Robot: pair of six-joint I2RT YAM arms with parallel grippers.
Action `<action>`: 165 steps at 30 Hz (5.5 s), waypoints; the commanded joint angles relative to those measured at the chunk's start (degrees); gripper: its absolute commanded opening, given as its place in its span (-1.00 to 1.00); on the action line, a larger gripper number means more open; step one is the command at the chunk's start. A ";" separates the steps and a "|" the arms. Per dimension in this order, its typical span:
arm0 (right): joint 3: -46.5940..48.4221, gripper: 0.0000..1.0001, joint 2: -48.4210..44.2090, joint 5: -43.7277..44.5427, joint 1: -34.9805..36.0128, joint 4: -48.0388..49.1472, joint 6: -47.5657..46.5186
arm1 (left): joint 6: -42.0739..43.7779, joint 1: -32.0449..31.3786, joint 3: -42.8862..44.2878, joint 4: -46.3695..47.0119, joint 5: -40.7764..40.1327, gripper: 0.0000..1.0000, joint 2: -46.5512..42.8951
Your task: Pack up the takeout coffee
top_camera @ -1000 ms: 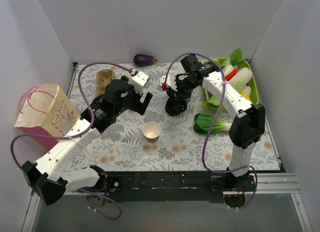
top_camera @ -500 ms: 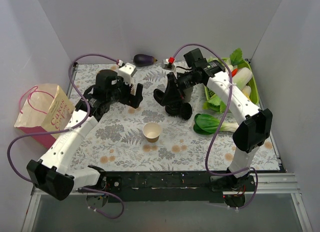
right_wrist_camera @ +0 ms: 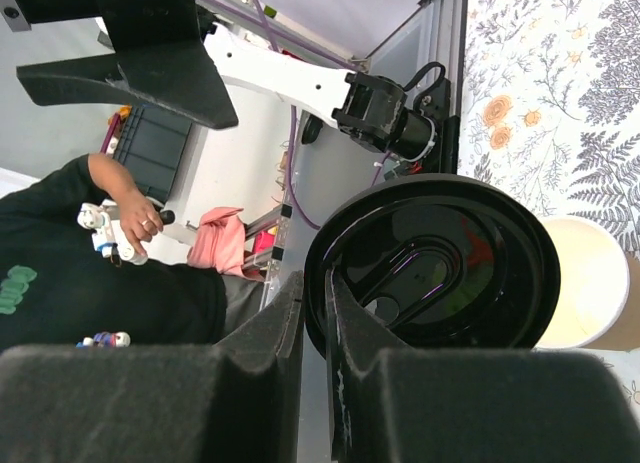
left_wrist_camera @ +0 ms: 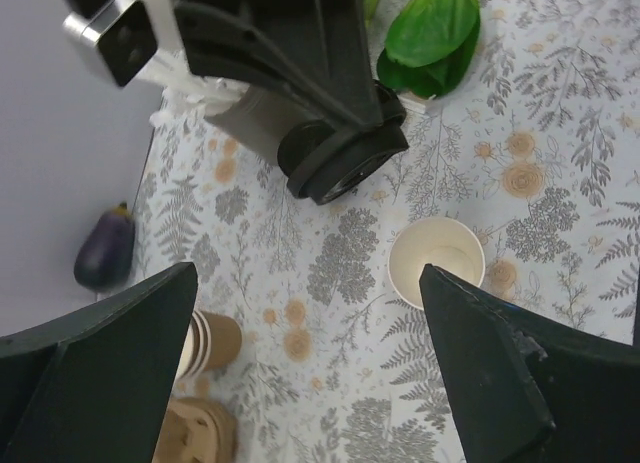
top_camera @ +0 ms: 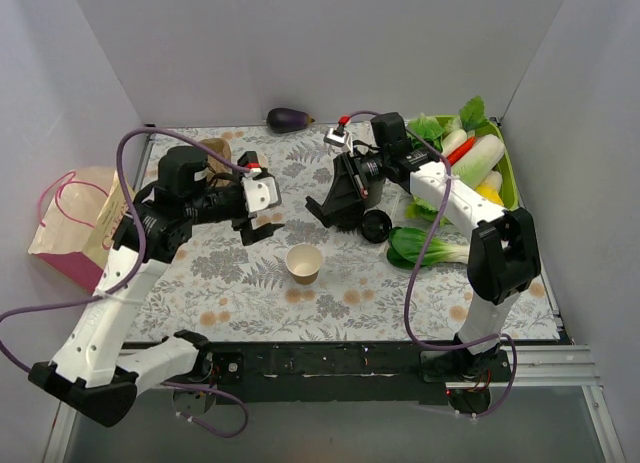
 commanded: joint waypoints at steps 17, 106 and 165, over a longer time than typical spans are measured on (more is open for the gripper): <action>-2.08 -0.97 -6.78 -1.52 0.07 -0.79 -2.49 | 17.34 -8.69 5.01 2.34 6.94 0.40 13.73; -26.60 0.80 -14.43 40.92 5.87 10.72 -31.05 | -65.80 10.65 -31.37 26.16 11.78 -0.13 15.49; -31.70 0.90 -13.11 38.02 8.60 15.82 -23.93 | -58.07 1.42 -27.51 26.77 0.70 0.10 20.76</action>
